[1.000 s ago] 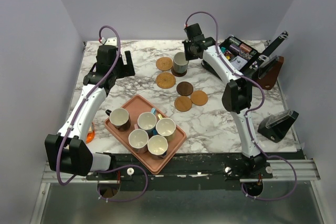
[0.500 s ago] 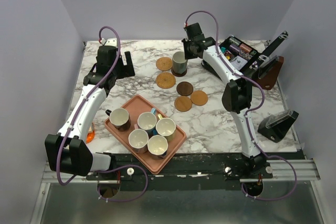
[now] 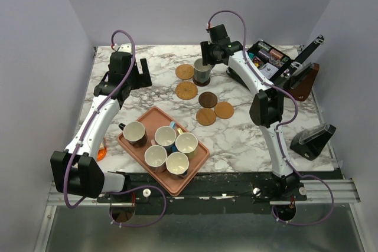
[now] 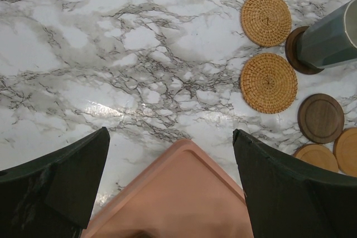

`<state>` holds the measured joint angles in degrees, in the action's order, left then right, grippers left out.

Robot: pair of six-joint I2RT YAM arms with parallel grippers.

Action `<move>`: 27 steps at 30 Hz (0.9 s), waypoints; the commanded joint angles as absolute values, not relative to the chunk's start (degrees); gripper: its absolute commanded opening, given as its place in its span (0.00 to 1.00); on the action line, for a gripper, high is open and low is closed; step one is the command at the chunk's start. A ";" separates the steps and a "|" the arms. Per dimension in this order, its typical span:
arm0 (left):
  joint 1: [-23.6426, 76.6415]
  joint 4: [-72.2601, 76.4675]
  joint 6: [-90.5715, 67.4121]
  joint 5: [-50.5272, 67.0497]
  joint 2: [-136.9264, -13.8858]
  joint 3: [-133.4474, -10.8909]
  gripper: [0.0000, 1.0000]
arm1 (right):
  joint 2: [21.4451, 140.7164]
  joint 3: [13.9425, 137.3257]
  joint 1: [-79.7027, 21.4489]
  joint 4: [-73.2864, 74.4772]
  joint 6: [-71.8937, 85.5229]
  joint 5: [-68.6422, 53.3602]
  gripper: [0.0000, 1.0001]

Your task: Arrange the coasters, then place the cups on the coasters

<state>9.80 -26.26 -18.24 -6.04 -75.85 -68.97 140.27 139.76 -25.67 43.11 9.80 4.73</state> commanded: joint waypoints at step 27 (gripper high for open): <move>8.61 -61.36 -52.91 -9.23 -50.89 -48.44 0.73 | 126.12 134.47 -25.93 36.21 9.93 0.44 0.89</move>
<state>9.34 -63.83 -49.80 -13.32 -51.66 -51.07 127.37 135.79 -25.67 36.64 9.23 2.09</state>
